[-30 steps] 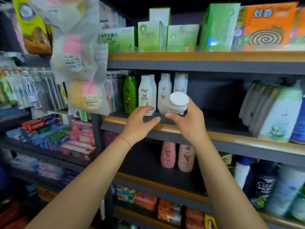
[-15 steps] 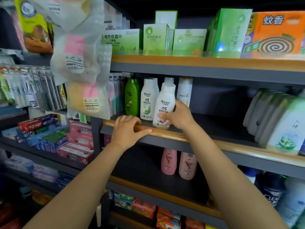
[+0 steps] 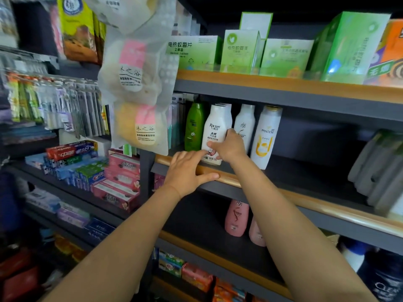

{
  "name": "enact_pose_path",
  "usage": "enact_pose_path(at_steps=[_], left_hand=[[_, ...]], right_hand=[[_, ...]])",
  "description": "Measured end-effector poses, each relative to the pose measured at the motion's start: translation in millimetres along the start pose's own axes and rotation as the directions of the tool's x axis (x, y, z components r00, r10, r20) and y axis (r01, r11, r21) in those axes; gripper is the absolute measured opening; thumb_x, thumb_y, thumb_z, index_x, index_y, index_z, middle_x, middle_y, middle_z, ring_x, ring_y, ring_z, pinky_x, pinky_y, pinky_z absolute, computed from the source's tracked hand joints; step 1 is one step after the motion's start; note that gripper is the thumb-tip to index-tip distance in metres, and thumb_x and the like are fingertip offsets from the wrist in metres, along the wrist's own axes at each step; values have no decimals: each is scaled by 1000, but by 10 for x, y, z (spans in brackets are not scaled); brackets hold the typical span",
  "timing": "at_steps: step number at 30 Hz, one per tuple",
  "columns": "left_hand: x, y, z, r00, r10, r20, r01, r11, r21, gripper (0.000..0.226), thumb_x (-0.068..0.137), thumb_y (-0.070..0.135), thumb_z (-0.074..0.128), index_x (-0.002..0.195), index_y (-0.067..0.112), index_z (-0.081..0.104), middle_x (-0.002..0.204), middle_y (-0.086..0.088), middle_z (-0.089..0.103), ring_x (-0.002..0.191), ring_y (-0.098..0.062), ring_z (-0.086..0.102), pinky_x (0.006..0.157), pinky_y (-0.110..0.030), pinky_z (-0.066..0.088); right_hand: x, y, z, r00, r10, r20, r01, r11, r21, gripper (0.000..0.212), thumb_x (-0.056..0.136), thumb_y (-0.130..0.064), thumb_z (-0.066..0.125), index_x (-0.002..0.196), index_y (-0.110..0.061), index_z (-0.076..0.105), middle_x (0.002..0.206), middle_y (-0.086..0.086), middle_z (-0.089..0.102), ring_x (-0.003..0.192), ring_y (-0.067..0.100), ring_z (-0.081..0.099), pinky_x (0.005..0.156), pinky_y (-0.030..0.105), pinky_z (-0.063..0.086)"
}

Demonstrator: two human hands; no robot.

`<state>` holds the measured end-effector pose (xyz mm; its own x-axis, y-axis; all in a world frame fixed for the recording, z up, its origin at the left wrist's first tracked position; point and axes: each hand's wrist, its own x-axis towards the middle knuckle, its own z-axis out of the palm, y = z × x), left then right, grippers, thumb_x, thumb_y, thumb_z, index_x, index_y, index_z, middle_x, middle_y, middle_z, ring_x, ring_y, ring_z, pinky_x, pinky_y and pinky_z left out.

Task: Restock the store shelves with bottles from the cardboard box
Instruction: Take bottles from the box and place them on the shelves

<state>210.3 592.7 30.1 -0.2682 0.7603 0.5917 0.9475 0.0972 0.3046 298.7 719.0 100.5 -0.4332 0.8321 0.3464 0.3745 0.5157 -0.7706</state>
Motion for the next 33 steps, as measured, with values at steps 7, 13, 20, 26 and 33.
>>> enact_pose_path(at_steps=[7, 13, 20, 26, 33], left_hand=[[46, 25, -68, 994, 13, 107, -17, 999, 35, 79, 86, 71, 50, 153, 32, 34, 154, 5, 41, 135, -20, 34, 113, -31, 14], [68, 8, -57, 993, 9, 121, -14, 999, 39, 82, 85, 74, 47, 154, 31, 33, 155, 5, 40, 134, -20, 35, 113, -33, 15], [-39, 30, -80, 998, 60, -21, -61, 997, -37, 71, 89, 64, 57, 147, 25, 46, 147, 0, 50, 133, -21, 39, 116, -37, 25], [-1002, -349, -75, 892, -168, -419, 43, 956, -291, 28, 94, 37, 59, 112, 18, 67, 100, 3, 68, 97, -15, 61, 84, -26, 48], [-3085, -1592, 464, 642, -765, 54, 751, 613, -247, 19, 98, 37, 59, 102, 22, 70, 83, 8, 66, 84, -19, 66, 73, -35, 53]], right_hand=[[-73, -86, 71, 997, 37, -71, -35, 999, 23, 67, 76, -24, 82, 123, -7, 38, 120, 17, 56, 98, 33, 66, 76, 47, 60], [-86, -119, 60, 996, 45, -81, -46, 999, 0, 63, 80, -24, 80, 123, -5, 39, 122, 16, 56, 101, 31, 64, 71, 38, 57], [-335, -190, 30, 979, -51, -198, 44, 998, -42, 57, 84, -27, 75, 124, -5, 41, 129, 17, 43, 116, 32, 51, 87, 34, 48], [-1174, -155, 257, 923, -306, -234, 368, 880, 301, 7, 93, -17, 62, 89, -14, 57, 78, -1, 59, 71, 9, 56, 67, 22, 47], [-2228, 751, 2180, 756, -46, 652, -70, 986, 150, 16, 98, -19, 57, 85, -10, 60, 71, 6, 63, 55, 11, 59, 52, 24, 45]])
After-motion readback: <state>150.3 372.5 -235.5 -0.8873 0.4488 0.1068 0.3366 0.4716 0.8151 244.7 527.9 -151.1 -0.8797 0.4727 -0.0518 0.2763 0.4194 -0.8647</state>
